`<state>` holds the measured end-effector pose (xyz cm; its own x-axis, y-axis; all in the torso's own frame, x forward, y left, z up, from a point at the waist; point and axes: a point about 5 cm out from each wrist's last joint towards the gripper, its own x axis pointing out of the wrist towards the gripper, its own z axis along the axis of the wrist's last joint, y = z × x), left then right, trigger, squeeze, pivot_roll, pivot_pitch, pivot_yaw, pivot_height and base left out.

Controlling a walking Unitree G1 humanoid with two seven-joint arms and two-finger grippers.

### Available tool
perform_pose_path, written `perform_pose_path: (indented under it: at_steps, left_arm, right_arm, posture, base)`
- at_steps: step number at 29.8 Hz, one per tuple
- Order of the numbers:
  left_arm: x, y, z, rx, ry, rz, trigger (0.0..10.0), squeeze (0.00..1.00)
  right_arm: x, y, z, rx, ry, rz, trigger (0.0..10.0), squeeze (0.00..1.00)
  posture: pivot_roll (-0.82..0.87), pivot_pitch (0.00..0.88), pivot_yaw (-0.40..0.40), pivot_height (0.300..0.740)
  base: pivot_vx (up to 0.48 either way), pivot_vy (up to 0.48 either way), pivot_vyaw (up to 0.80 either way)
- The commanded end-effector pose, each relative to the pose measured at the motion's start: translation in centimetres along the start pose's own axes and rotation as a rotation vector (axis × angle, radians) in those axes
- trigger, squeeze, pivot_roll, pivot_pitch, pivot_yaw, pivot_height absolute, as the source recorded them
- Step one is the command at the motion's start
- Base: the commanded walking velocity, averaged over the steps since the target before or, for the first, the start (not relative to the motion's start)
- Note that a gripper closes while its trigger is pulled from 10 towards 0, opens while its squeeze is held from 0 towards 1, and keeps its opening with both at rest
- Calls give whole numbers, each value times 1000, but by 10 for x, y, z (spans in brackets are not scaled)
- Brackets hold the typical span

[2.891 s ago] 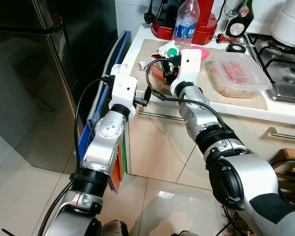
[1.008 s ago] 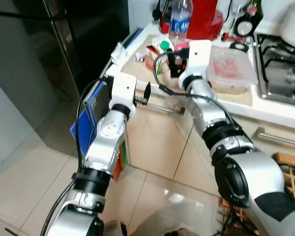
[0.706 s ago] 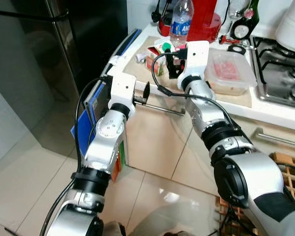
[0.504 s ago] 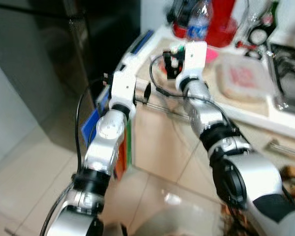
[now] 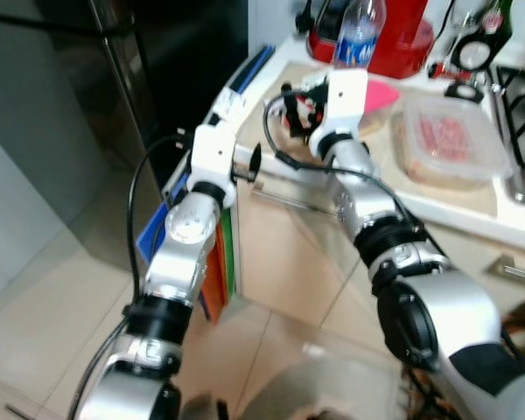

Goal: Restocking fridge

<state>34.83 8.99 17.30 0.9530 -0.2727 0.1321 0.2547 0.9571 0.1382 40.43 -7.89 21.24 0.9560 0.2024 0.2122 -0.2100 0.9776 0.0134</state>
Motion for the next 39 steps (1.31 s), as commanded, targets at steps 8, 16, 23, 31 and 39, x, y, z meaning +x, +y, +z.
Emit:
perform_pose_path:
  at_steps: [8, 16, 23, 31, 39]
  left_arm:
    - [0, 2, 1, 10, -1, 1, 10000, 0]
    - [-1, 0, -1, 9, 5, -4, 10000, 0]
    - [-2, 0, -1, 12, 4, -8, 10000, 0]
    - [-4, 1, 0, 20, 2, -4, 10000, 0]
    - [-6, 3, 0, 27, 1, 2, 10000, 0]
  right_arm:
    - [0, 1, 2, 27, -14, 8, 10000, 1000]
    - [5, -14, 18, -64, -66, -75, 10000, 0]
    - [10, -20, 23, -106, -46, -87, 10000, 0]
    - [18, -15, 31, -43, 6, -46, 10000, 0]
    - [23, -17, 44, -64, -13, -52, 10000, 0]
  posture:
    - [53, 18, -18, 740]
    - [50, 23, -20, 740]
    - [55, 27, -23, 740]
    - [88, 42, -44, 740]
    - [93, 50, -51, 740]
  base:
    - [0, 0, 0]
    - [0, 0, 0]
    - [0, 0, 0]
    - [0, 0, 0]
    - [0, 0, 0]
